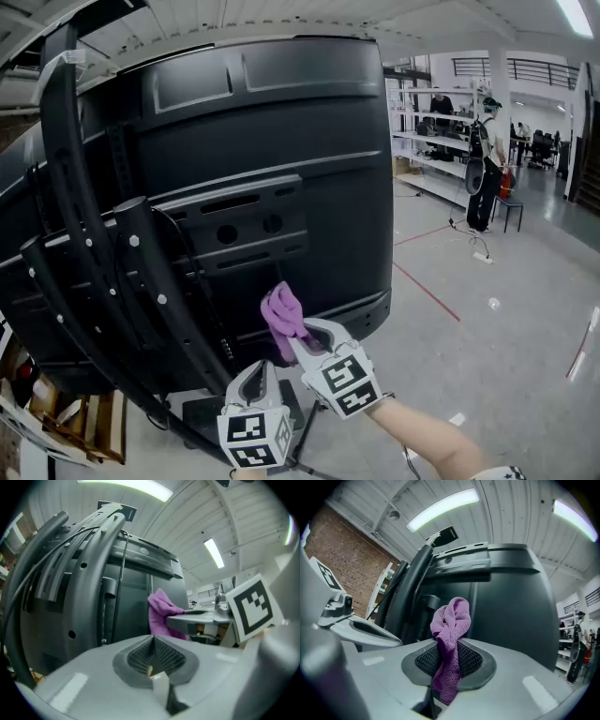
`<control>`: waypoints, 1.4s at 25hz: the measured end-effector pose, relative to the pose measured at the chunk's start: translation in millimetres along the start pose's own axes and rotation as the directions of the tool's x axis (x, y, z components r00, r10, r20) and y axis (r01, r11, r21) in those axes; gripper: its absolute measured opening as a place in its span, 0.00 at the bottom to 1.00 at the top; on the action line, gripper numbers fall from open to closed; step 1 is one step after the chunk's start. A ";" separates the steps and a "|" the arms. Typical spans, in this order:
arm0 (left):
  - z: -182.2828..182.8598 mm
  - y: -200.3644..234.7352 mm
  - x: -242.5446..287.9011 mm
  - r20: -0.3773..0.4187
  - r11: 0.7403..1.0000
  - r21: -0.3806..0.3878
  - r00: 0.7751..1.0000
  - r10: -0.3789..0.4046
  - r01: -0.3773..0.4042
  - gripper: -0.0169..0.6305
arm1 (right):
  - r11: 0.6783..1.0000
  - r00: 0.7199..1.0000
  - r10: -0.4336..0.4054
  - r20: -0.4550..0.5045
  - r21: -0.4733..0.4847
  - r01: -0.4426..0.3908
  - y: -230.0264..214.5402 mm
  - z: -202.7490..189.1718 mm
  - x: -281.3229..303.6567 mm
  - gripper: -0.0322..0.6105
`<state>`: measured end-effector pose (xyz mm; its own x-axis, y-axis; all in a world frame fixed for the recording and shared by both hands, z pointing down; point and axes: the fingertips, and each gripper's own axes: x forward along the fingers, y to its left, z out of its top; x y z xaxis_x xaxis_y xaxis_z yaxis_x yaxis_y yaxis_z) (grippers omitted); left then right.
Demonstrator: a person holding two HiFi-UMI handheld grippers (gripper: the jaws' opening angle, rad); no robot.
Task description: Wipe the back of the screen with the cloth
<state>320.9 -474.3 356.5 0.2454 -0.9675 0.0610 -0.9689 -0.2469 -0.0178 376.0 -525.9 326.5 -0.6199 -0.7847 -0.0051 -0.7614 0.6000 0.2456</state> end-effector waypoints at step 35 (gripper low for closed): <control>-18.0 -36.0 38.7 0.022 0.997 -0.042 0.997 -0.071 0.072 0.04 | 0.943 0.949 -0.310 -0.051 0.111 0.314 -137.8 -45.0 -77.3 0.15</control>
<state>364.7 -501.8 377.5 0.3141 -0.9485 0.0405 -0.9493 -0.3132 0.0287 537.4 -554.9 336.7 -0.3429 -0.9388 -0.0319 -0.9336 0.3368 0.1225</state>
